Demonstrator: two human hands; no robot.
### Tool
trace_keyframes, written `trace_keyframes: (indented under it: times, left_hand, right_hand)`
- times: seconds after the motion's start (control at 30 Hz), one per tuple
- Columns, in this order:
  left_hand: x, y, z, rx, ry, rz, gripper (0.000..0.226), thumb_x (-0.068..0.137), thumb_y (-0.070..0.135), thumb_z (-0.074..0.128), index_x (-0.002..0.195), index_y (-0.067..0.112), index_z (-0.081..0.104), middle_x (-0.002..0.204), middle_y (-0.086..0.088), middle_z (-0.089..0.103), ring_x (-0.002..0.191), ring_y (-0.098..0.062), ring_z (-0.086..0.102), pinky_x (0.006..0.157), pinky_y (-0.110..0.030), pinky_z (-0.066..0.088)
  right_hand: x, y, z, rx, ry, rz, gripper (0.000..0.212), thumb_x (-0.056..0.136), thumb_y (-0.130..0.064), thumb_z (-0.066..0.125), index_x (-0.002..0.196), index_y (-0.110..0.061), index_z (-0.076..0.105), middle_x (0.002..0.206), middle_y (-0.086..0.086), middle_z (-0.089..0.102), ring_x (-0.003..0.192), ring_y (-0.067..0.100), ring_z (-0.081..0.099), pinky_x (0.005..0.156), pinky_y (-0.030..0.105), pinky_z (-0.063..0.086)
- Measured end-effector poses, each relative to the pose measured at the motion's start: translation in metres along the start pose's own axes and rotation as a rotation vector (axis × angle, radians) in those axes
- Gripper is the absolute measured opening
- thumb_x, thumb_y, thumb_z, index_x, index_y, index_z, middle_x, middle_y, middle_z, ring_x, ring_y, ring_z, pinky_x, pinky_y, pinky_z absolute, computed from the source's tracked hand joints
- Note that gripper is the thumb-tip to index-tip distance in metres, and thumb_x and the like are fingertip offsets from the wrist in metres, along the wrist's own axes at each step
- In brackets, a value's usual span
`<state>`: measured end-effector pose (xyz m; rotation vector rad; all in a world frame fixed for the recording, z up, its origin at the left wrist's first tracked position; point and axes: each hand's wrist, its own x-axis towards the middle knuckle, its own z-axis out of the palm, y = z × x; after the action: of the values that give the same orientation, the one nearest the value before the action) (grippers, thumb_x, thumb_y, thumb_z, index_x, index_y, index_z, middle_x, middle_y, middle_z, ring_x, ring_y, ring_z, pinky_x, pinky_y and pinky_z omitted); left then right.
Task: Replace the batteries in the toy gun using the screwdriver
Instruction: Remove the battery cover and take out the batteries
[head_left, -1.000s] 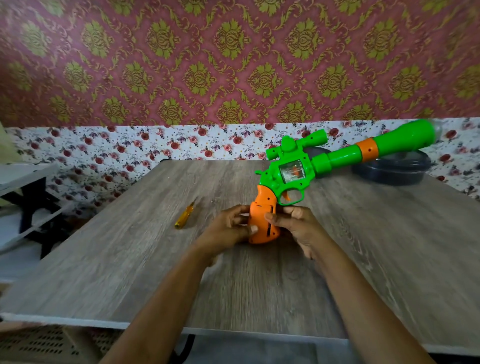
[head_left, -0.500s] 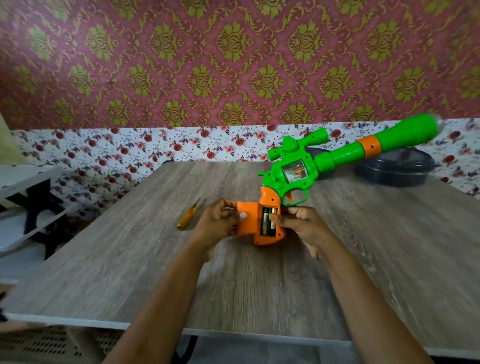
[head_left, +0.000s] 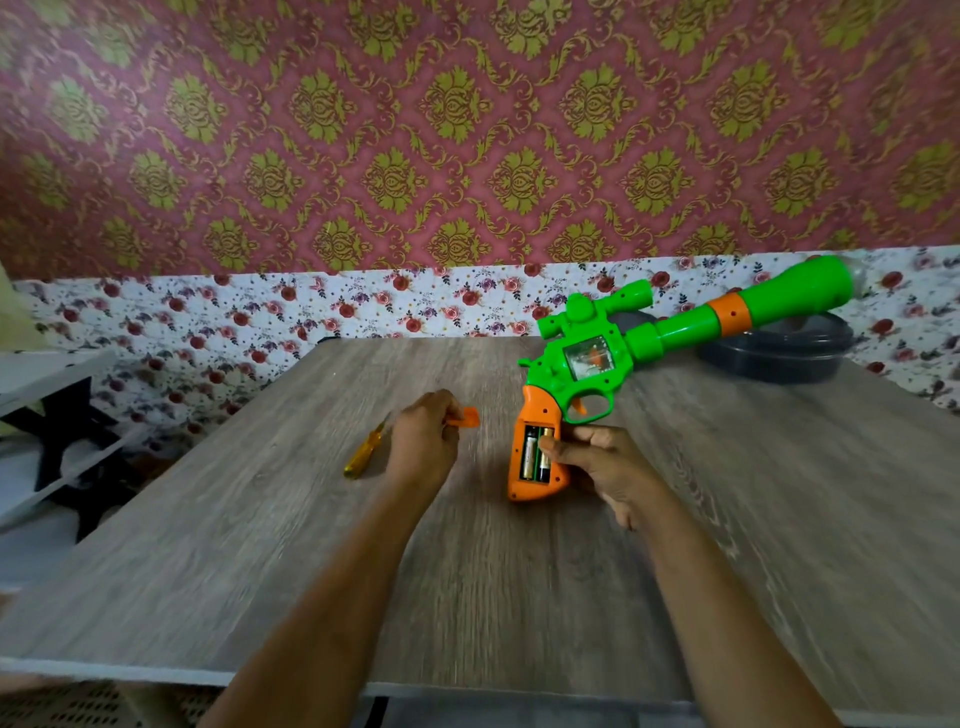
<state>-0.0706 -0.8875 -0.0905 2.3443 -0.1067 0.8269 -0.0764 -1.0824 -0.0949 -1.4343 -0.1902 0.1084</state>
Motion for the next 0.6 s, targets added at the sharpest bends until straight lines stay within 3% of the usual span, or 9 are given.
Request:
trace_keyframes:
  times: [0.13, 0.37, 0.5, 0.6]
  left_hand:
    - [0.014, -0.009, 0.011, 0.083, -0.105, -0.034, 0.019, 0.082, -0.007, 0.053, 0.094, 0.005, 0.063, 0.1, -0.009, 0.065, 0.087, -0.018, 0.058, 0.07, -0.021, 0.037]
    - [0.02, -0.009, 0.014, 0.28, -0.385, -0.032, 0.024, 0.084, 0.002, 0.053, 0.105, 0.011, 0.059, 0.117, -0.009, 0.059, 0.103, -0.02, 0.055, 0.077, -0.023, 0.039]
    - [0.007, 0.01, -0.002, 0.038, -0.215, 0.009, 0.028, 0.083, 0.006, 0.058, 0.109, 0.016, 0.062, 0.116, 0.0, 0.057, 0.106, -0.018, 0.055, 0.084, -0.029, 0.045]
    - [-0.015, 0.028, -0.014, -0.401, -0.532, -0.163, 0.028, 0.089, 0.013, 0.062, 0.116, 0.018, 0.061, 0.104, 0.007, 0.062, 0.097, -0.01, 0.06, 0.08, -0.02, 0.049]
  right_hand:
    - [0.002, 0.002, 0.0, -0.004, -0.014, 0.0, 0.013, 0.077, -0.003, 0.067, 0.083, -0.015, 0.069, 0.073, -0.008, 0.072, 0.07, 0.005, 0.066, 0.082, 0.026, 0.052]
    - [0.008, 0.004, 0.0, -0.002, -0.035, 0.012, 0.014, 0.075, -0.005, 0.069, 0.085, -0.016, 0.07, 0.083, -0.002, 0.071, 0.072, 0.005, 0.066, 0.086, 0.028, 0.05]
    - [0.007, 0.004, -0.001, 0.0, -0.004, -0.003, 0.014, 0.075, -0.004, 0.069, 0.084, -0.015, 0.07, 0.082, -0.003, 0.071, 0.078, 0.01, 0.065, 0.089, 0.03, 0.05]
    - [0.006, 0.003, -0.001, 0.009, 0.009, -0.002, 0.014, 0.076, -0.004, 0.069, 0.084, -0.015, 0.07, 0.085, 0.0, 0.07, 0.085, 0.015, 0.063, 0.092, 0.031, 0.048]
